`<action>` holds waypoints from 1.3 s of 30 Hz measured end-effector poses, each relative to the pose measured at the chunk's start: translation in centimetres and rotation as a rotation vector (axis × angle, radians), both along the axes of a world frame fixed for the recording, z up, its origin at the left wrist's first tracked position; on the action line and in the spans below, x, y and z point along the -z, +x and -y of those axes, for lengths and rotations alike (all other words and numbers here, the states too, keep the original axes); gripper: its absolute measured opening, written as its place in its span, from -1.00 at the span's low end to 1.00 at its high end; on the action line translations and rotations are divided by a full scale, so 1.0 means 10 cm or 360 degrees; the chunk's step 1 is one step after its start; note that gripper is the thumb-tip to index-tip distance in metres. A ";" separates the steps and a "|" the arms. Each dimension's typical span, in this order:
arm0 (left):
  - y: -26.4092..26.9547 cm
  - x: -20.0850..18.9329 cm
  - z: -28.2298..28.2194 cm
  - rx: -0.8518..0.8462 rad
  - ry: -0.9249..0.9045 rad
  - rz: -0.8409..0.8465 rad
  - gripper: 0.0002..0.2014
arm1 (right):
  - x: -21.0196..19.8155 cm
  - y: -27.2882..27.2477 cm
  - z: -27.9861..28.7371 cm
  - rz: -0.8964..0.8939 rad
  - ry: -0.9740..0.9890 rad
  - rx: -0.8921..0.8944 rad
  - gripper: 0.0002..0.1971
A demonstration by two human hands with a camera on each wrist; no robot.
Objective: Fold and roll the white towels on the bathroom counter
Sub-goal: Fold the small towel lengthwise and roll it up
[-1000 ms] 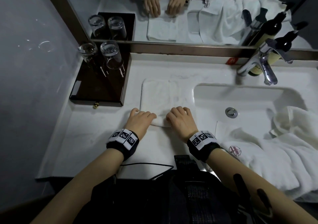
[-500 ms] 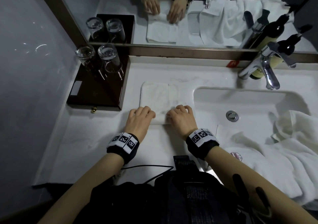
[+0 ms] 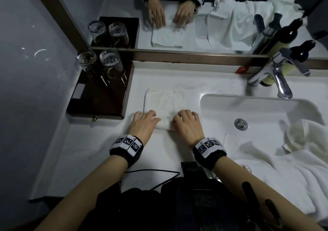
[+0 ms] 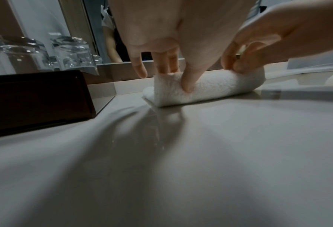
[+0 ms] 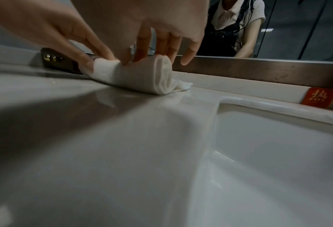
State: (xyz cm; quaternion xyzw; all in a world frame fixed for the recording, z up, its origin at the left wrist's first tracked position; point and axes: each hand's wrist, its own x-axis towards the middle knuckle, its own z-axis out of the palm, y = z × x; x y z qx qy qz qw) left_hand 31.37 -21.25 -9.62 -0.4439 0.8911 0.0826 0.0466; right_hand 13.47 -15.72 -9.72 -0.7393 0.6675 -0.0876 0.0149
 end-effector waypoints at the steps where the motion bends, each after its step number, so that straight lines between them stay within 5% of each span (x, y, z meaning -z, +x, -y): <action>1: 0.00 0.01 0.02 0.0003 0.0003 -0.0031 -0.48 | 0.01 -0.01 -0.04 0.0000 -0.0001 -0.0019 -0.83; 11: 0.00 0.04 0.04 0.0037 -0.0092 -0.0084 -0.51 | 0.00 -0.07 0.05 -0.0040 -0.0072 0.0011 -0.78; 18: 0.01 -0.05 0.18 0.0013 -0.0242 -0.0308 -0.75 | 0.06 -0.07 0.14 0.0113 0.0158 0.0160 -0.72; 32: -0.02 0.03 0.11 0.0030 -0.0418 -0.0116 -0.57 | 0.05 -0.11 0.33 0.0215 -0.0123 0.0232 -0.88; 39: -0.08 0.01 0.32 0.0003 -0.0286 -0.0136 -0.67 | 0.07 -0.05 0.18 0.0064 -0.0154 0.0031 -0.64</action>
